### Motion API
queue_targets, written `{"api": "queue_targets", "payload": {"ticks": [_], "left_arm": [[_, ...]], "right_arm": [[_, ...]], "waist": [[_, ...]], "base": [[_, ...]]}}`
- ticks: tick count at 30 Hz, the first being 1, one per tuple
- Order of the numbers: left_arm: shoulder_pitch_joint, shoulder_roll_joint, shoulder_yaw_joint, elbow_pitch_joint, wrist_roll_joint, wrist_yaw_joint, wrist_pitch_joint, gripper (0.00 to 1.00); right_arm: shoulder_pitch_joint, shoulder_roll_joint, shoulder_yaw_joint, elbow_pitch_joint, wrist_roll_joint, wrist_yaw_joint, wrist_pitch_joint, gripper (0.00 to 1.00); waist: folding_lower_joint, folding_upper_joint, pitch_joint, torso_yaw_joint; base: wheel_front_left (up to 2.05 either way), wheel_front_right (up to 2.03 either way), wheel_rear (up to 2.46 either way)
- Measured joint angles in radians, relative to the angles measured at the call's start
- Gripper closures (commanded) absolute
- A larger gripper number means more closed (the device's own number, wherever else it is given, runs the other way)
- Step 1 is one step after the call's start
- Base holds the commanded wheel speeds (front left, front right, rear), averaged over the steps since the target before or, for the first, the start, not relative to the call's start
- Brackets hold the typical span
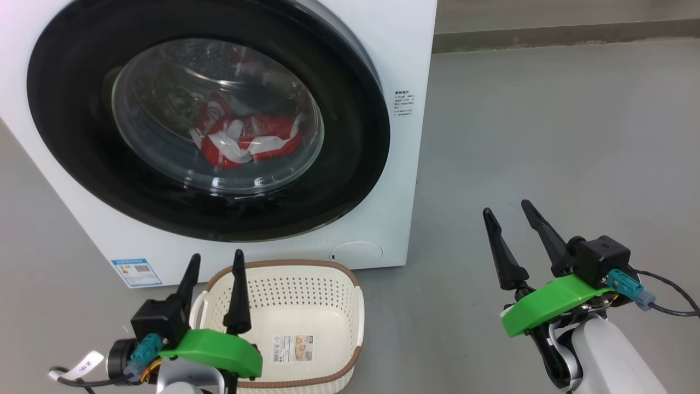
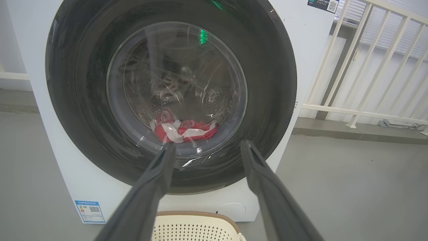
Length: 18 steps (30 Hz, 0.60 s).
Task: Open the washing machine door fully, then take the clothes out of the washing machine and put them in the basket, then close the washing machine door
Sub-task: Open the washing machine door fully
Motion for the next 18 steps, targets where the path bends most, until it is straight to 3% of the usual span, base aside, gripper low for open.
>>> {"api": "queue_targets", "payload": {"ticks": [9,18], "left_arm": [[0.000,0.004,-0.003,-0.012,-0.005,0.005,0.000,0.00],[-0.036,0.008,-0.007,-0.073,-0.004,0.006,0.000,0.00]], "right_arm": [[0.000,0.000,-0.009,-0.016,-0.004,0.000,0.000,0.00],[-0.039,-0.001,-0.030,-0.062,-0.021,0.000,0.001,0.00]], "waist": [[0.0000,0.0000,0.025,0.006],[0.0000,0.0000,0.118,0.020]], "base": [[0.00,0.00,0.00],[0.00,0.00,0.00]]}}
